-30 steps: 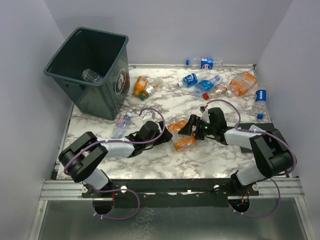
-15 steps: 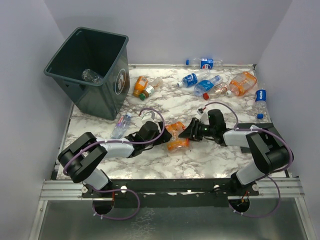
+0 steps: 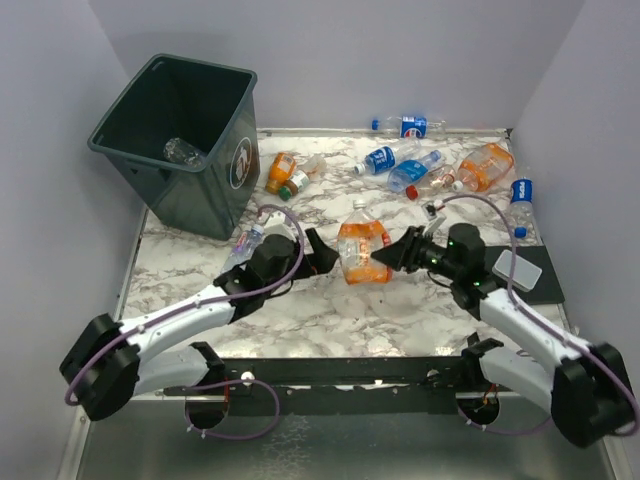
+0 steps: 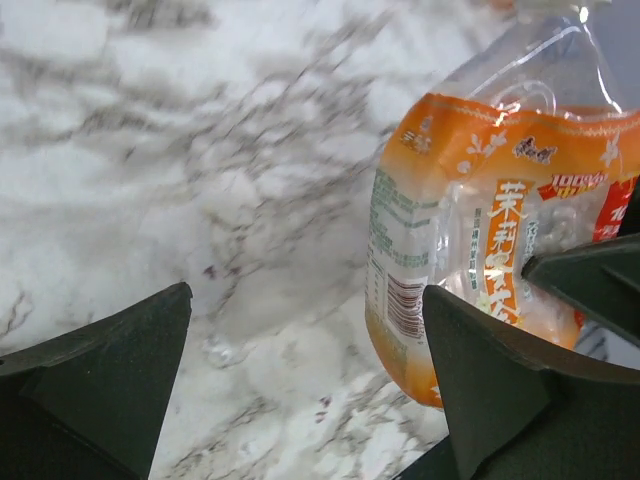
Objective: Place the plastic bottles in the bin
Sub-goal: Pick up the plastic bottle at the center of the board.
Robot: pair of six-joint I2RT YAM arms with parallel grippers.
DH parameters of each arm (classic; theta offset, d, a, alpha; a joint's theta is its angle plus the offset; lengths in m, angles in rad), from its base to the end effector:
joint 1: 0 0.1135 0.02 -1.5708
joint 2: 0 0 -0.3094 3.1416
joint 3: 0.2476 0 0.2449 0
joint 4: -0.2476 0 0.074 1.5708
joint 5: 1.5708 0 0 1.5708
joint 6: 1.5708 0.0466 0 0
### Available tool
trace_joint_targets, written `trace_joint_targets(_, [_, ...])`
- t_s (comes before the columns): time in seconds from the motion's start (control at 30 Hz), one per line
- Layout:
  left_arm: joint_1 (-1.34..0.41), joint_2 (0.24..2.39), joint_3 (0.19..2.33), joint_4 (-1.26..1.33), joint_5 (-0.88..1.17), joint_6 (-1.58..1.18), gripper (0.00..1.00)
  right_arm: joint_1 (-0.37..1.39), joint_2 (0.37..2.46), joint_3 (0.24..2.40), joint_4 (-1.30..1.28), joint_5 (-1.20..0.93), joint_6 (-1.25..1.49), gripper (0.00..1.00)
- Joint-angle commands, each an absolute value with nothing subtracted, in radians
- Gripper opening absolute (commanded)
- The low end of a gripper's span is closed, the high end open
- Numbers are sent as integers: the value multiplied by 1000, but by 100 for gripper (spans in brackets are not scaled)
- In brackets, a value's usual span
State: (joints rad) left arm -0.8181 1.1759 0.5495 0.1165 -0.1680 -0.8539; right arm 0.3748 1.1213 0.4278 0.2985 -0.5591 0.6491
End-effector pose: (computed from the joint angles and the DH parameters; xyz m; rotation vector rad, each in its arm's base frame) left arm 0.1651 -0.1649 0.2500 -0.1468 2.1806 -0.8267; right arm 0.1876 0.1003 0.2429 -0.1093 2.1042 1.1936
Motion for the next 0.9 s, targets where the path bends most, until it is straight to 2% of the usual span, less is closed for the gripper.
trace_joint_targets(0.0, [-810,992,648,154,-267,-745,99,392,834,410,227,-435,501,28])
trace_joint_targets(0.2, [-801,934,773,334,-190,-570,99,405,631,410,235,-442,459,29])
trace_joint_targets(0.4, [-799,1121,1065,276,110,-476,99,415,605,400,289,-479,453,30])
trace_joint_targets(0.57, [-800,1272,1187,254,325,-499,99,417,609,402,296,-488,457,30])
trace_joint_targets(0.87, [-800,1370,1237,176,363,-508,87,417,615,405,282,-477,454,31])
